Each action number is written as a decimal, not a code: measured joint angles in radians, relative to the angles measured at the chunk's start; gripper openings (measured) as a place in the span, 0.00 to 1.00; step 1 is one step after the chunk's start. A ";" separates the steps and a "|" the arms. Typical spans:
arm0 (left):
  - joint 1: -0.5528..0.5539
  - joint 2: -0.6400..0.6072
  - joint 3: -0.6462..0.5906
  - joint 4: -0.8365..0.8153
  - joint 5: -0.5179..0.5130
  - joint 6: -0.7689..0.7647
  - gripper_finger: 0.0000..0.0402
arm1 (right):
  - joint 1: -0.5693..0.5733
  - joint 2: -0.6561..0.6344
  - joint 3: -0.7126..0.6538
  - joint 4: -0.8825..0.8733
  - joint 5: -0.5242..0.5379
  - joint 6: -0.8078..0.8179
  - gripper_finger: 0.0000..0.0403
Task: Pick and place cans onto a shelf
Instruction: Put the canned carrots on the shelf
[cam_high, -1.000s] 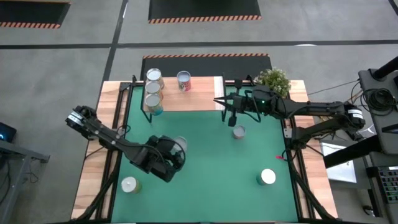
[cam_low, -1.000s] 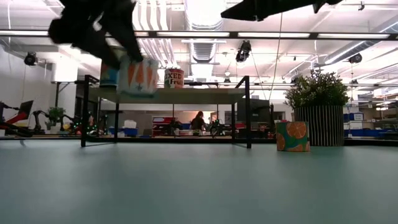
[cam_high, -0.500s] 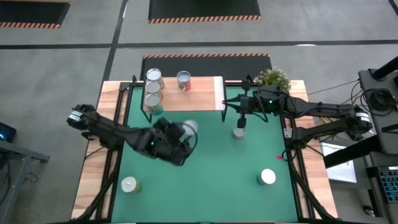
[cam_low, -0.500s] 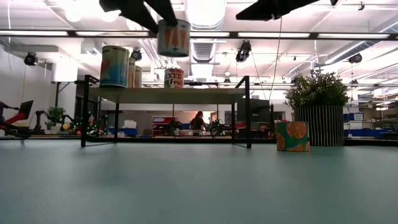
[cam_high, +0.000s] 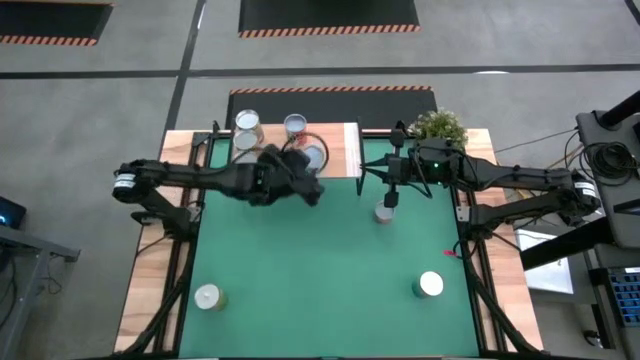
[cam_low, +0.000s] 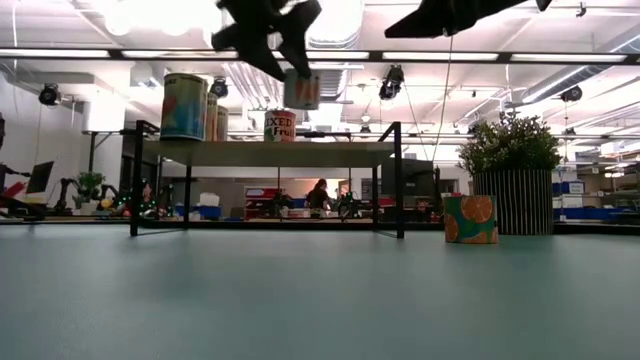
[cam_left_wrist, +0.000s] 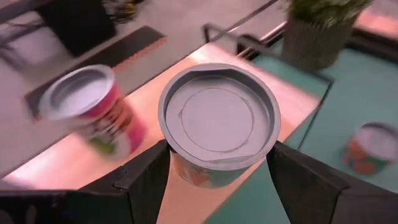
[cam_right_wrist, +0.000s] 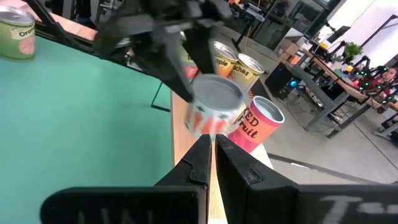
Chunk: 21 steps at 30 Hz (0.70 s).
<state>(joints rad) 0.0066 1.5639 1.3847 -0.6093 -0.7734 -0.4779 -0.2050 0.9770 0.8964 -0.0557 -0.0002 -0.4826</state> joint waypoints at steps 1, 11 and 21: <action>0.020 0.000 -0.009 0.048 0.036 0.024 0.61 | 0.000 -0.001 -0.002 0.000 0.000 -0.002 0.03; 0.153 0.041 -0.065 0.235 0.189 0.111 0.61 | 0.000 -0.001 -0.017 0.001 0.000 -0.005 0.03; 0.161 0.087 -0.060 0.260 0.189 0.101 0.61 | 0.000 -0.001 -0.018 0.001 0.001 -0.007 0.03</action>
<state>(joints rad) 0.1672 1.6505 1.3247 -0.3494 -0.5846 -0.3773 -0.2050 0.9756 0.8787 -0.0544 0.0006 -0.4893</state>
